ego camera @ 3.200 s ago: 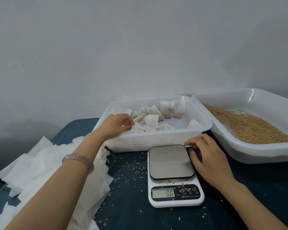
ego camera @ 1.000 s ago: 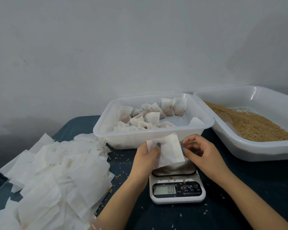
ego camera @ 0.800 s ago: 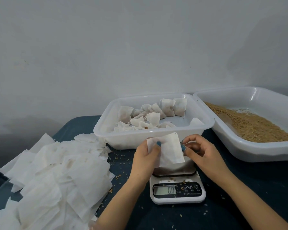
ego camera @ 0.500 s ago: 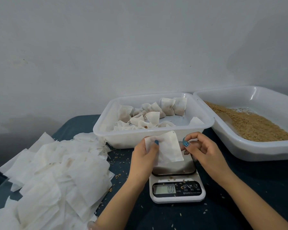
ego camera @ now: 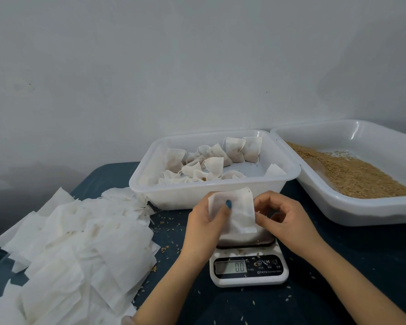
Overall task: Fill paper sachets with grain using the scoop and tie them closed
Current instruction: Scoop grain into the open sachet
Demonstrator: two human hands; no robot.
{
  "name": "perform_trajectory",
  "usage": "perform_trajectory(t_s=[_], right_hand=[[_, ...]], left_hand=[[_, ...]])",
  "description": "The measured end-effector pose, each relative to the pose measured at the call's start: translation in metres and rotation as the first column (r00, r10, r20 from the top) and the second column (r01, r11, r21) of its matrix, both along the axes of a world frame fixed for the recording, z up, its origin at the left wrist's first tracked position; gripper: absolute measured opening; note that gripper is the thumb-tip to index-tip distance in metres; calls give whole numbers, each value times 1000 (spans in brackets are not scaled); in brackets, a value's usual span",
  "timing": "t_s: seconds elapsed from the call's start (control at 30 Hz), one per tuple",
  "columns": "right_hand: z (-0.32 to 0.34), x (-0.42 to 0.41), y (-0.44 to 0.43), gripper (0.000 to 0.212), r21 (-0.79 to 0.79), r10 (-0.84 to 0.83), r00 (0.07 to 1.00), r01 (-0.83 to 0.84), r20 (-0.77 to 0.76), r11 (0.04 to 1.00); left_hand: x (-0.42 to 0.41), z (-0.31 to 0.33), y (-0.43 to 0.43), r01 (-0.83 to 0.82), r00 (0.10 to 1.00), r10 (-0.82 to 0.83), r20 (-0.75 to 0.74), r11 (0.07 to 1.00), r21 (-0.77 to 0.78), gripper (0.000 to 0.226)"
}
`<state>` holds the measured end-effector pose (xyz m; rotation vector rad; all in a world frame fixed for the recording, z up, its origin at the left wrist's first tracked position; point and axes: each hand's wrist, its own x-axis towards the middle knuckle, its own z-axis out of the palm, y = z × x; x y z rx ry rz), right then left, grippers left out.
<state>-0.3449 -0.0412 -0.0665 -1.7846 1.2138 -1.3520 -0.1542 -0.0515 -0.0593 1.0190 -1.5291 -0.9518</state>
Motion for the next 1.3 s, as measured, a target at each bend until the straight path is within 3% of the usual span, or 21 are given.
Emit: perform_trajectory(t_s=[0.23, 0.37, 0.47, 0.53, 0.67, 0.87, 1.1, 1.3], right_hand=[[-4, 1, -2, 35, 28, 102, 994, -102, -22, 994], [-3, 0, -1, 40, 7, 123, 990, -123, 67, 992], [-2, -2, -2, 35, 18, 142, 983, -145, 114, 989], [-1, 0, -1, 35, 19, 162, 981, -165, 107, 986], [-2, 2, 1, 30, 39, 172, 985, -173, 35, 984], [-2, 0, 2, 31, 7, 122, 989, -122, -82, 993], [2, 3, 4, 13, -68, 100, 991, -106, -90, 992], [4, 2, 5, 30, -168, 56, 998, -56, -2, 984]], left_hand=[[1, 1, 1, 10, 999, -9, 53, 1000, -14, 15], [7, 8, 2, -15, 973, 60, 223, 979, -201, 65], [13, 11, 1, 125, 815, 177, 552, 876, -466, 90], [12, 10, 2, 205, 713, 246, 656, 822, -531, 94], [10, 7, 3, 232, 655, 331, 679, 768, -597, 74], [16, 9, 2, 204, 646, 337, 685, 788, -581, 55], [18, 8, 0, 178, 629, 344, 697, 809, -561, 44], [20, 8, -2, 120, 673, 316, 669, 846, -520, 37]])
